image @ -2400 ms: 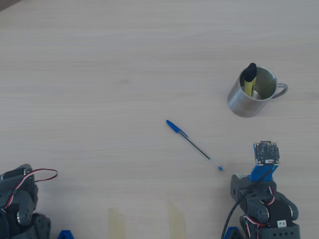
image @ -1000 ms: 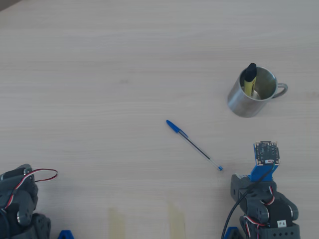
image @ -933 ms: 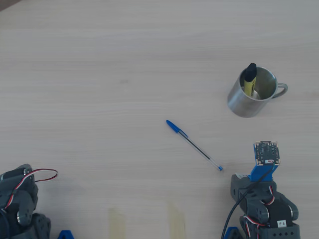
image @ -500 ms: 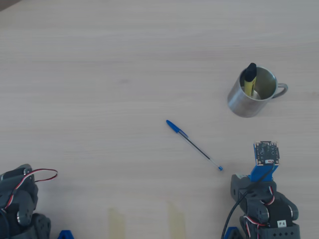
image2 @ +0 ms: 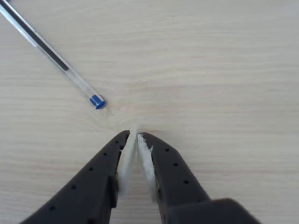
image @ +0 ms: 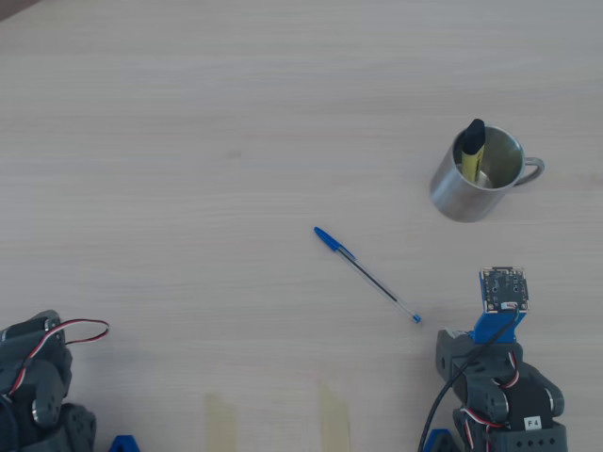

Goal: Grab the blue pen and put it in the silver cup.

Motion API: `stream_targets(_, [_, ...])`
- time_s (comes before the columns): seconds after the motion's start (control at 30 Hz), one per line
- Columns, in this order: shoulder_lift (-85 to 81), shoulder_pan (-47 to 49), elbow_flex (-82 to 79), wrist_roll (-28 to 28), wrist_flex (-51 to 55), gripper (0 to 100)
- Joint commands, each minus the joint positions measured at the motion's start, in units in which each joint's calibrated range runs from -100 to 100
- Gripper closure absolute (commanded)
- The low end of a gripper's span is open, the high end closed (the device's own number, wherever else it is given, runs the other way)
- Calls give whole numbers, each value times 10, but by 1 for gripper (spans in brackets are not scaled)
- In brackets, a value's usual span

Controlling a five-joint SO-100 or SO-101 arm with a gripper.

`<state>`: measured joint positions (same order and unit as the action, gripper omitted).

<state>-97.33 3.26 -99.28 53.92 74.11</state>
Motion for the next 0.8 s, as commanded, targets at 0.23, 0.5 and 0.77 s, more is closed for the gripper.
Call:
stream_targets(0.23, [28,28,33,-34,-15,89])
stream_targets(0.5, [178,30,120,-61,-27,85])
stream_targets(0.77, [352,51,220,-92,-80,85])
